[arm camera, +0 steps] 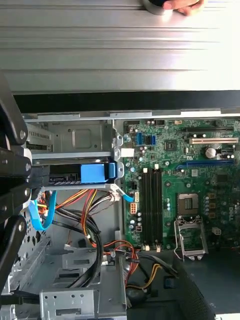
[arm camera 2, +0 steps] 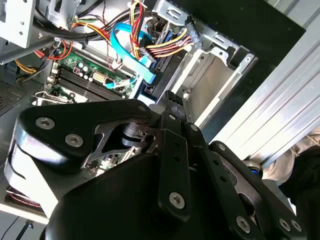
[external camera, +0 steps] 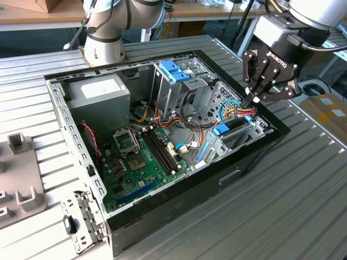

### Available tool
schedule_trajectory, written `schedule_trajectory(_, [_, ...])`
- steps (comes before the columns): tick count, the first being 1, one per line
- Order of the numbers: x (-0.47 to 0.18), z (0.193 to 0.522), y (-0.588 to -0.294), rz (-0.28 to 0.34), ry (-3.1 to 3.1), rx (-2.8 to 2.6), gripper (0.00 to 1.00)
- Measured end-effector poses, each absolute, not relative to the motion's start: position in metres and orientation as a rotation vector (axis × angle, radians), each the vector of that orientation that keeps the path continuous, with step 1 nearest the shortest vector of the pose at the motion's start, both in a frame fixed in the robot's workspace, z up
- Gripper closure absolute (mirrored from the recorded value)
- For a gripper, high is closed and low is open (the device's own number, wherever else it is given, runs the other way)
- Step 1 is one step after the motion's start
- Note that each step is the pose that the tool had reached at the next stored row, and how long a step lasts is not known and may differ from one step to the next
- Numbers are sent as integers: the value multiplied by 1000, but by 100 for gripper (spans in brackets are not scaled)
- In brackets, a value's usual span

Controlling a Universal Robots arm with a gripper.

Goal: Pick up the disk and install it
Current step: 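Insert the disk into the insertion slot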

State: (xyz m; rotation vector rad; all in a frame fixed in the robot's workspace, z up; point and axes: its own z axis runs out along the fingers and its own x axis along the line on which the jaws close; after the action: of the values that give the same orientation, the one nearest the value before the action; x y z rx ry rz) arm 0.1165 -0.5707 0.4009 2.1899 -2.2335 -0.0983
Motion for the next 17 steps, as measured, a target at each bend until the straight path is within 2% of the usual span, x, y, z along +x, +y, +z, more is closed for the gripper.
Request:
schedule_trajectory(1, [131, 399, -571, -107, -2229, 2186, 90])
schedule_trajectory(17, [137, 399, -571, -109, -2228, 2185, 90])
